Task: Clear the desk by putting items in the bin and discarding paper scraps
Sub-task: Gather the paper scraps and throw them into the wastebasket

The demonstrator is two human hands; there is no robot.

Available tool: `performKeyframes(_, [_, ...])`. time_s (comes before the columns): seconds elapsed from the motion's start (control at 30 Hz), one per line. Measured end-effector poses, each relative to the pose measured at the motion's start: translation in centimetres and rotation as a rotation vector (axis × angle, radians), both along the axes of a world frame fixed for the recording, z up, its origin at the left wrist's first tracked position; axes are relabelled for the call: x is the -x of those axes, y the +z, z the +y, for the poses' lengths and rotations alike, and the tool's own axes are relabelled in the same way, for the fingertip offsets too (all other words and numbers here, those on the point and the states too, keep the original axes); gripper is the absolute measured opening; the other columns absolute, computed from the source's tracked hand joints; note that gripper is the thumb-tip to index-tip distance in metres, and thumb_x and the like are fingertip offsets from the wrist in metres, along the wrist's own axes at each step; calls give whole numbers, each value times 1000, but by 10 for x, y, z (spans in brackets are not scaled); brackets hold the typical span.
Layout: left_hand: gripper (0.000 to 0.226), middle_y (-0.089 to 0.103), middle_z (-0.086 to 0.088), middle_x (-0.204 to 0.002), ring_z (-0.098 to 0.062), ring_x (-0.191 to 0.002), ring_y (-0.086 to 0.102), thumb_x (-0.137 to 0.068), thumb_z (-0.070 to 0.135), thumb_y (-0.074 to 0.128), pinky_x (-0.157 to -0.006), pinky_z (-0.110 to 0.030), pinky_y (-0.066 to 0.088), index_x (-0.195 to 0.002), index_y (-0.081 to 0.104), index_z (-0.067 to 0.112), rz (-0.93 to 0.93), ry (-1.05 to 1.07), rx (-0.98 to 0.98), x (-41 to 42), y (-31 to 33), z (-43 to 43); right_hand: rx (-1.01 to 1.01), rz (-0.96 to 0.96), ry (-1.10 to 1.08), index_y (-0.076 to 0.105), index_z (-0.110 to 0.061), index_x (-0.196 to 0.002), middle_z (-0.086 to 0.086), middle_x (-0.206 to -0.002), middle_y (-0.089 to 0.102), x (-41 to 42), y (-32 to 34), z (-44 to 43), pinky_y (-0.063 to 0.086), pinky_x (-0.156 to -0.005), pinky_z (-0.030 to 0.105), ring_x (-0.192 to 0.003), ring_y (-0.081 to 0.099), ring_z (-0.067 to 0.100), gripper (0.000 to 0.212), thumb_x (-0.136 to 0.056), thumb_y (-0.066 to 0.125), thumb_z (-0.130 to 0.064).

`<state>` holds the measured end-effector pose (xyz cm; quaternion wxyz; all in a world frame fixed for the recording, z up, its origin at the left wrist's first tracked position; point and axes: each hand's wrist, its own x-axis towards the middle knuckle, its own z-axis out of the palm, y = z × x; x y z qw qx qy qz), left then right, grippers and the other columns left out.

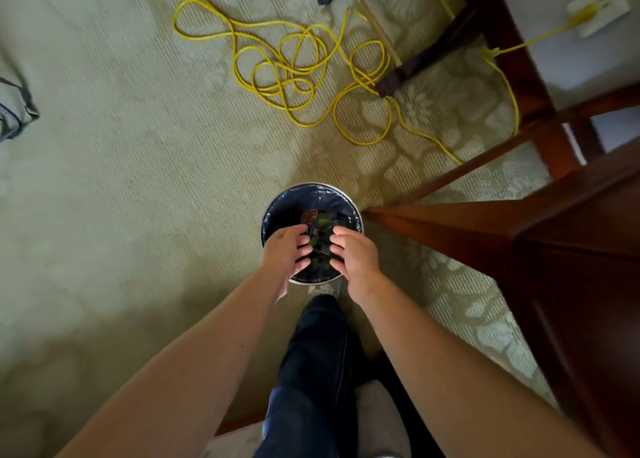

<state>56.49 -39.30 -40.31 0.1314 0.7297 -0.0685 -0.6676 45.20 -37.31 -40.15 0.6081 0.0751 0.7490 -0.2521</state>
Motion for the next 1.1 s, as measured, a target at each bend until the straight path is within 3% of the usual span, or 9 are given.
performKeyframes(0.13, [13, 67, -4, -97, -20, -91, 65, -93, 23, 56, -86, -34, 55, -101, 66, 18, 30, -2, 34, 12, 69, -2, 75, 34, 62, 65, -14, -120, 2, -111, 66, 3, 72, 6, 50, -87, 27, -92, 59, 10, 32, -95, 48, -5])
performKeyframes(0.27, [10, 64, -3, -85, -19, -82, 65, -92, 21, 59, -78, -30, 57, -90, 67, 15, 44, -59, 73, 30, 157, 0, 145, 65, 46, 68, -16, -112, -1, -84, 62, 12, 158, 13, 46, -62, 21, -68, 53, 9, 28, -91, 53, -6])
performKeyframes(0.4, [14, 58, 0, -72, -14, -68, 58, -94, 16, 56, -70, -25, 53, -81, 62, 14, 57, -130, 128, 48, 237, -3, 237, 73, 8, 65, -15, -104, 1, -73, 55, 30, 238, 25, 39, -53, 20, -59, 46, 11, 23, -91, 51, -3])
performKeyframes(0.6, [7, 54, -2, -73, -13, -60, 52, -92, 14, 56, -55, -20, 49, -97, 59, 11, 110, -294, 333, 79, 322, -2, 420, 186, 36, 66, -16, -101, 3, -86, 64, 72, 324, 54, 44, -57, 19, -67, 53, 9, 17, -89, 59, -7])
performKeyframes(0.73, [10, 58, -3, -73, -13, -59, 55, -94, 14, 53, -50, -18, 48, -92, 63, 14, 159, -490, 461, 117, 363, 7, 469, 236, -93, 66, -15, -100, 2, -79, 64, 103, 361, 75, 39, -49, 19, -58, 49, 9, 18, -87, 60, -4])
performKeyframes(1.0, [10, 60, -2, -74, -13, -61, 56, -94, 15, 53, -56, -22, 50, -93, 63, 15, 280, -832, 521, 199, 397, 45, 523, 422, -372, 67, -21, -99, 5, -92, 68, 158, 398, 137, 44, -53, 21, -68, 56, 12, 15, -91, 58, -12])
performKeyframes(1.1, [11, 66, -3, -85, -16, -77, 64, -93, 23, 59, -66, -23, 54, -100, 64, 15, 302, -978, 504, 227, 401, 68, 510, 493, -494, 67, -24, -99, 3, -95, 70, 173, 401, 169, 45, -59, 23, -73, 57, 13, 15, -92, 58, -14])
